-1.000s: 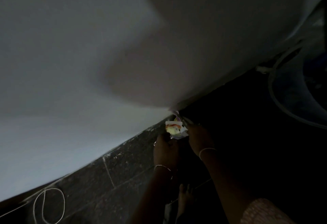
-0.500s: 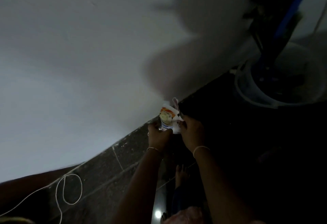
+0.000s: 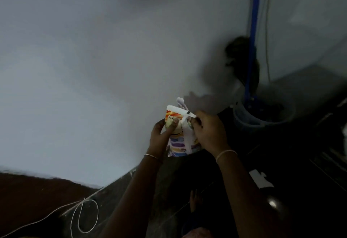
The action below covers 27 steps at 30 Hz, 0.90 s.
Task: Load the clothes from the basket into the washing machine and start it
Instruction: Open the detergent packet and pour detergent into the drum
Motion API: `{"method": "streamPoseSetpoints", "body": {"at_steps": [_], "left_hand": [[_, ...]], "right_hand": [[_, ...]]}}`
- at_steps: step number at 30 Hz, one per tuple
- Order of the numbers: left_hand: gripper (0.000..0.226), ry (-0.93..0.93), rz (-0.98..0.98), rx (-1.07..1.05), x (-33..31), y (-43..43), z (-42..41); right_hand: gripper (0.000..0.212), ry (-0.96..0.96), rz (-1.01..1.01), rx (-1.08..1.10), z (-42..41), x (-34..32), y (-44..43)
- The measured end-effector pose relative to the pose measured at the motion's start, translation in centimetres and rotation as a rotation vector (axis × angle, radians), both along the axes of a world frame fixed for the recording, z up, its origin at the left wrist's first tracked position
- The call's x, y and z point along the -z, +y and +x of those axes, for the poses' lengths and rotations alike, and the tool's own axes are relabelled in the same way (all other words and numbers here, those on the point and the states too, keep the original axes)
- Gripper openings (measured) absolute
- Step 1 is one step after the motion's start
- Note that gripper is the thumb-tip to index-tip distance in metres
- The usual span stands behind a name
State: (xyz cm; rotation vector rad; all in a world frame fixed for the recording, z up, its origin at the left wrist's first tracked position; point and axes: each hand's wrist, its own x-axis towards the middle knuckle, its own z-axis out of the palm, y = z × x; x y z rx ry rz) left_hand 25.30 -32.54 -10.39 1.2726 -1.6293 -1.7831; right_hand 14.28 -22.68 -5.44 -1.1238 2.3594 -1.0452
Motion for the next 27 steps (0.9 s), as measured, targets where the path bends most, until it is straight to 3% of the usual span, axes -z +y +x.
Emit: {"method": "streamPoseSetpoints", "body": {"at_steps": [2,8,21,27], "left_hand": [[0.037,0.062,0.002,0.031,-3.1,0.8,1.0],[0.024,0.182,-0.074,0.016,-10.2,3.7,2.9],[0.024,0.407,-0.281,0.015,-23.8,11.5,-1.1],[0.025,0.476,-0.237,0.058,-26.9,16.7,-5.8]], "right_hand": [[0.020,0.083,-0.027,-0.030,1.1,-3.0,1.3],[0.022,0.280,-0.156,-0.016,3.6,-10.3,4.8],[0.024,0.463,-0.371,0.117,2.4,-21.8,14.8],[0.022,0.532,-0.415,0.198,-1.4,-23.9,20.3]]}}
